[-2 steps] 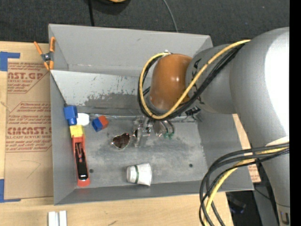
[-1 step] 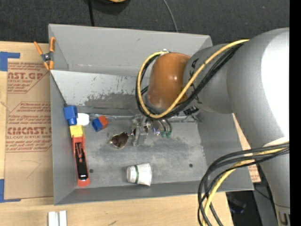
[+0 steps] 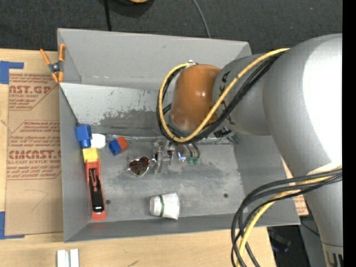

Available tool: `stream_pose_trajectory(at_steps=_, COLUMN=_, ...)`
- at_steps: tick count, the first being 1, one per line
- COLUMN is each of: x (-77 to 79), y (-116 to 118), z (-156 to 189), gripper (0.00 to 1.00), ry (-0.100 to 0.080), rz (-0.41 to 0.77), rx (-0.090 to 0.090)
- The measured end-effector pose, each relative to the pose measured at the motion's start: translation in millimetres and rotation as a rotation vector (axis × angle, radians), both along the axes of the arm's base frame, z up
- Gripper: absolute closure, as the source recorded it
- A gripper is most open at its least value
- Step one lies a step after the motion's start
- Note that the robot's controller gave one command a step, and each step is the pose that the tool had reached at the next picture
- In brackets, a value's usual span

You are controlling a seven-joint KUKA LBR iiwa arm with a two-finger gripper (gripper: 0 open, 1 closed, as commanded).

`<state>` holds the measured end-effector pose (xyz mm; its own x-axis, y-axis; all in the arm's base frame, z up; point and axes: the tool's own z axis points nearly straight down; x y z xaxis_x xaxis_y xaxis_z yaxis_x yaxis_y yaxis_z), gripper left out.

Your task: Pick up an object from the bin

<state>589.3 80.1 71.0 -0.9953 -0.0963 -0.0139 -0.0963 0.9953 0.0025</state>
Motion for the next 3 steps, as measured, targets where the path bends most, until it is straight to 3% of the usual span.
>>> stream_pose_trajectory(at_steps=2, x=2.8, y=3, z=18, gripper=1.00, ry=-0.004, rz=-0.014, rx=0.001)
stream_pose_trajectory(at_steps=3, x=1.8, y=14, z=3, gripper=1.00, ry=-0.001, rz=0.006, rx=0.001)
